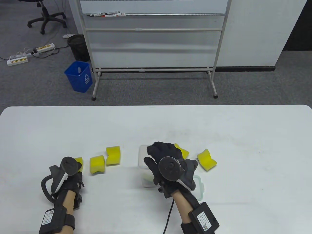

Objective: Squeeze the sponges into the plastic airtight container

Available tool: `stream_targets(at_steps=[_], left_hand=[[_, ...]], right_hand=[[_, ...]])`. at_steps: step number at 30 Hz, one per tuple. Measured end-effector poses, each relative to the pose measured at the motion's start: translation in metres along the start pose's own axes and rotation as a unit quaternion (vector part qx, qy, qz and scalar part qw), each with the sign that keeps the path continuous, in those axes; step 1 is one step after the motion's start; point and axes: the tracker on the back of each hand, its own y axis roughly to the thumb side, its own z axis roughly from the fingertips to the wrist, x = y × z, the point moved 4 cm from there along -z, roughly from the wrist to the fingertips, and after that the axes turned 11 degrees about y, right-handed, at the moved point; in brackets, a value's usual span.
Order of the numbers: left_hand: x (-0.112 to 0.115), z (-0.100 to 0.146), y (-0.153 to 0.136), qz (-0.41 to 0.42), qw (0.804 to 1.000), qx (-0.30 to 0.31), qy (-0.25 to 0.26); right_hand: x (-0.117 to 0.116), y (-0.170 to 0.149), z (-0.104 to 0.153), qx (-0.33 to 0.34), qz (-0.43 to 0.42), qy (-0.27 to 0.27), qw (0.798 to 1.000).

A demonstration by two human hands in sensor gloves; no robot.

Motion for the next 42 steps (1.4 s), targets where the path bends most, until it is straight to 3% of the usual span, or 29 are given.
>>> stream_targets(at_steps=[11,18,23,26,32,40,42], left_hand=[[-0.017,0.001,-0.002,0.054,0.998,-0.027,0.022],[-0.053,0.006,0.004,0.128,0.989,-0.018,0.071],[-0.085,0.017,0.021,0.229,0.969,0.011,0.096],[-0.101,0.026,0.039,0.311,0.945,0.039,0.092],[-0.130,0.047,0.094,0.506,0.853,0.128,0.021],[-0.166,0.075,0.168,0.603,0.755,0.242,-0.090],[-0.169,0.081,0.182,0.614,0.738,0.258,-0.107]], right_hand=[[0.003,-0.001,0.001,-0.004,-0.005,-0.006,1.000],[0.011,-0.004,0.002,-0.006,-0.029,-0.014,0.999],[0.015,-0.001,0.004,0.001,-0.048,-0.019,0.999],[0.017,0.002,0.005,0.011,-0.065,-0.020,0.998],[0.019,0.008,0.006,0.028,-0.115,-0.020,0.993],[0.030,0.010,0.009,0.050,-0.193,-0.033,0.979],[0.034,0.011,0.012,0.060,-0.217,-0.044,0.973]])
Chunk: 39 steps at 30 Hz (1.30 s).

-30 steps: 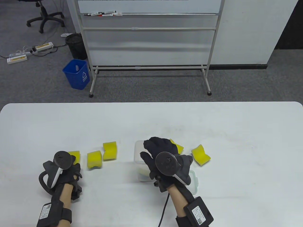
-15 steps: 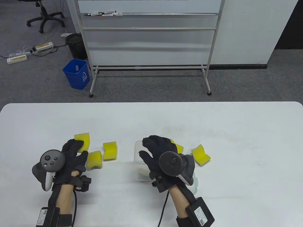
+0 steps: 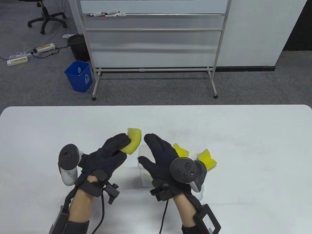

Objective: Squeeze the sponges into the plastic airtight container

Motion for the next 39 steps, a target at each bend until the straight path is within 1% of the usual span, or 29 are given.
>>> stream_targets(at_steps=[3,4,6,10,12,15,16,17,21,22,23,24,25,26,27,29,30,31,32,33,35,38,39], left_hand=[[0.021,-0.001,0.005,0.022,0.999,0.007,-0.029],[0.027,0.000,0.005,0.028,0.999,0.006,-0.031],[0.034,0.000,0.003,0.032,0.999,0.007,-0.040],[0.046,0.000,-0.003,0.045,0.996,0.003,-0.075],[0.048,0.000,-0.004,0.027,0.996,0.008,-0.085],[0.050,0.000,-0.002,-0.031,0.995,0.016,-0.089],[0.049,0.000,0.000,-0.046,0.995,0.020,-0.085],[0.046,0.000,0.003,-0.069,0.995,0.032,-0.064],[0.042,0.002,0.013,-0.138,0.988,0.061,-0.024],[0.040,0.002,0.016,-0.156,0.985,0.073,-0.004],[0.039,0.003,0.018,-0.171,0.982,0.081,0.009],[0.039,0.003,0.018,-0.181,0.980,0.085,0.012],[0.040,0.003,0.019,-0.191,0.977,0.092,0.003],[0.041,0.003,0.019,-0.192,0.976,0.099,-0.001],[0.041,0.002,0.019,-0.187,0.977,0.107,0.001],[0.038,0.001,0.018,-0.162,0.981,0.102,0.005],[0.035,0.000,0.018,-0.152,0.983,0.101,0.011],[0.034,0.000,0.018,-0.150,0.984,0.101,0.006],[0.034,-0.001,0.018,-0.151,0.983,0.101,-0.005],[0.032,0.000,0.018,-0.155,0.983,0.103,0.002],[0.029,0.000,0.022,-0.183,0.976,0.113,0.022],[0.026,0.002,0.025,-0.228,0.964,0.124,0.054],[0.025,0.002,0.025,-0.229,0.964,0.123,0.063]], right_hand=[[0.004,0.002,0.002,0.019,-0.023,-0.014,0.999],[0.006,0.002,0.002,0.020,-0.027,-0.019,0.999],[0.009,-0.001,0.003,0.017,-0.033,-0.030,0.999],[0.013,-0.006,0.004,0.013,-0.053,-0.045,0.998],[0.014,-0.010,0.005,0.004,-0.066,-0.059,0.996],[0.019,-0.015,0.007,-0.017,-0.063,-0.085,0.994],[0.020,-0.016,0.008,-0.020,-0.064,-0.094,0.993],[0.023,-0.017,0.008,-0.023,-0.072,-0.103,0.992],[0.026,-0.021,0.008,-0.045,-0.093,-0.100,0.990],[0.027,-0.022,0.008,-0.050,-0.095,-0.093,0.990],[0.027,-0.022,0.007,-0.052,-0.096,-0.081,0.991],[0.026,-0.021,0.006,-0.052,-0.095,-0.068,0.992],[0.025,-0.018,0.004,-0.044,-0.089,-0.043,0.994],[0.023,-0.016,0.003,-0.038,-0.086,-0.030,0.995],[0.021,-0.012,0.002,-0.033,-0.075,-0.009,0.997],[0.021,-0.007,0.001,-0.034,-0.051,0.004,0.998],[0.019,-0.003,-0.001,-0.025,-0.031,0.033,0.999],[0.018,-0.001,0.000,-0.025,-0.022,0.043,0.999],[0.018,0.002,0.001,-0.022,-0.018,0.033,0.999],[0.018,0.005,0.001,-0.023,-0.006,0.032,0.999],[0.017,0.009,0.002,-0.026,0.023,0.034,0.999],[0.017,0.012,0.003,-0.030,0.040,0.019,0.999],[0.017,0.013,0.003,-0.030,0.041,0.017,0.999]])
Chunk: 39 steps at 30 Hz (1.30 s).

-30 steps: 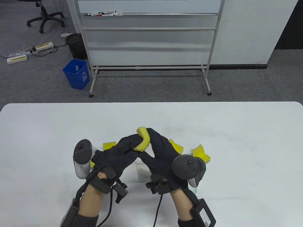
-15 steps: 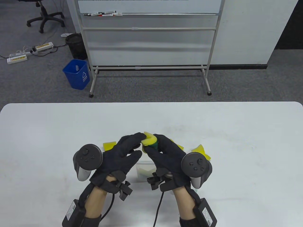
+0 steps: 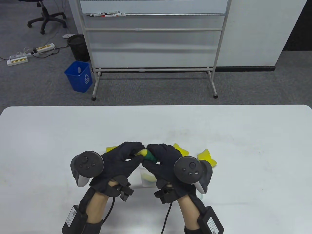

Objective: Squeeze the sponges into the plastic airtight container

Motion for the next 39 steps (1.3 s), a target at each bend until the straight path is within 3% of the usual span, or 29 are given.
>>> stream_targets(at_steps=[4,9,13,17,21,29,34,39], left_hand=[[0.003,0.004,-0.010,0.029,0.997,-0.046,0.048],[0.004,0.007,-0.031,0.101,0.986,-0.114,0.066],[0.010,0.008,-0.046,0.190,0.967,-0.169,0.029],[0.017,0.009,-0.049,0.187,0.966,-0.180,-0.008],[0.013,0.008,-0.047,0.147,0.974,-0.173,-0.003],[-0.014,0.004,-0.040,-0.039,0.989,-0.138,0.023],[-0.043,0.004,-0.052,-0.166,0.973,-0.150,0.052],[-0.049,0.004,-0.073,-0.246,0.954,-0.169,0.039]], right_hand=[[0.000,0.002,0.003,0.005,-0.010,-0.043,0.999],[-0.001,0.001,0.007,0.023,-0.055,-0.084,0.995],[-0.005,-0.004,0.005,0.032,-0.107,-0.085,0.990],[-0.003,-0.007,0.005,0.034,-0.094,-0.099,0.990],[-0.003,-0.006,0.006,0.036,-0.080,-0.108,0.990],[-0.001,-0.002,0.009,0.011,0.034,-0.140,0.989],[-0.004,-0.001,0.007,-0.006,0.105,-0.127,0.986],[-0.017,-0.006,0.001,-0.024,0.150,-0.092,0.984]])
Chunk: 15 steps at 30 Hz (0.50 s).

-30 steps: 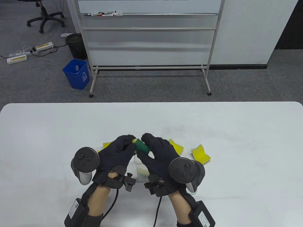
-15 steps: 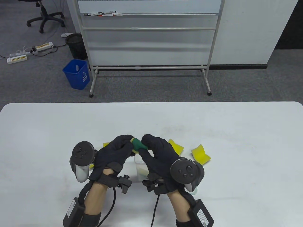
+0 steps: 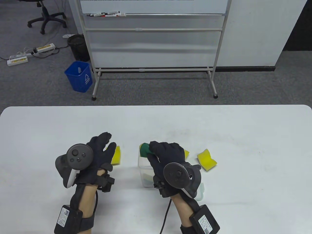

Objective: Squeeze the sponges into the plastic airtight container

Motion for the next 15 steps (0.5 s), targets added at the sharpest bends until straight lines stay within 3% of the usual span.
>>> stream_targets(at_steps=[6,15], left_hand=[[0.014,-0.004,-0.020,-0.048,0.998,-0.026,-0.031],[0.024,-0.006,-0.033,-0.036,0.998,-0.042,-0.043]], right_hand=[[-0.013,-0.003,-0.002,-0.007,0.045,0.020,0.999],[-0.024,-0.011,-0.003,-0.024,0.075,0.010,0.997]])
